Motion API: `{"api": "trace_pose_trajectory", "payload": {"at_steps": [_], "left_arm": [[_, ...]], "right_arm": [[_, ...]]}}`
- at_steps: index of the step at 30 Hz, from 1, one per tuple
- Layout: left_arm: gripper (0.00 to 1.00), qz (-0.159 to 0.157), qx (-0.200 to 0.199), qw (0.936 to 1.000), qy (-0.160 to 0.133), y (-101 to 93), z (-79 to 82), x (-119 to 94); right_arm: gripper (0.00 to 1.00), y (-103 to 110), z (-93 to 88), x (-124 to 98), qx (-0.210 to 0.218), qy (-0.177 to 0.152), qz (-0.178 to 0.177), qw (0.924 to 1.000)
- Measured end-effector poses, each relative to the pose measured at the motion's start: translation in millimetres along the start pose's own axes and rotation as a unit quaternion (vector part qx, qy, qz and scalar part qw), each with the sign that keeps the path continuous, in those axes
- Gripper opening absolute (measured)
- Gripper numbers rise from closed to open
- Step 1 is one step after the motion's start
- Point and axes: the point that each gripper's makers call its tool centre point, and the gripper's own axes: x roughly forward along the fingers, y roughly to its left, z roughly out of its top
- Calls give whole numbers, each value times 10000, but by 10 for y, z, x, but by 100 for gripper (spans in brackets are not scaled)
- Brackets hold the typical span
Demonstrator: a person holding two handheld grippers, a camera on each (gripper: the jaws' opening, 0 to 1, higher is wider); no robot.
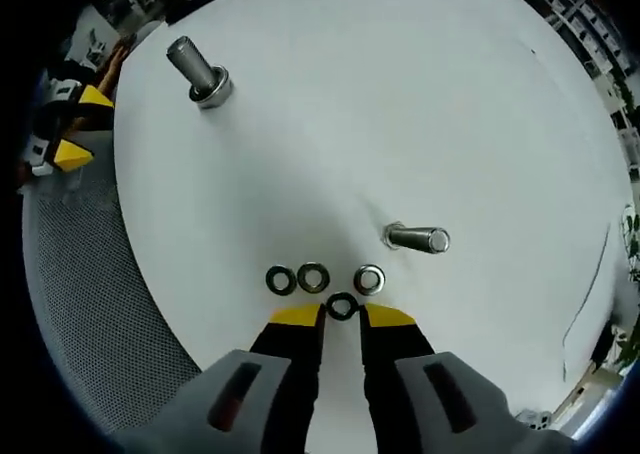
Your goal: Place the washer onto the threaded stud by aligning its center hole with the stud, sliding it down to the base, and recovering from edge contact or off-axis alignment until the washer reaches the visible bottom stop.
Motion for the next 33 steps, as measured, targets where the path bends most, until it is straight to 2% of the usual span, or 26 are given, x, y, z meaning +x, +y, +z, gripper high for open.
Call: {"api": "trace_pose_trajectory", "payload": {"at_steps": [8, 13, 18, 22, 25, 28, 33], "left_arm": [[24, -5, 4, 10000, -7, -2, 6, 2], [24, -17, 25, 10000, 16, -12, -2, 2], [23, 2, 8, 10000, -16, -4, 1, 0], [23, -6, 7, 10000, -10, -7, -3, -1], [23, 0, 10, 10000, -6, -6, -3, -5], [23, 8, 5, 10000, -15, -3, 1, -6], [23, 9, 9, 10000, -5, -3, 1, -9]], "right_arm": [[18, -3, 12, 6, -195, 253, -39, 9995], [19, 6, 5, 3, -49, 196, 54, 9998], [20, 29, 6, 4, -118, 200, 13, 9997], [20, 24, 15, 10, -30, 283, -1, 9996], [19, 32, 15, 10, -53, 388, -53, 9992], [15, 6, 25, 11, -118, 339, -66, 9993], [15, 3, 23, 8, -93, 326, -53, 9994]]}}
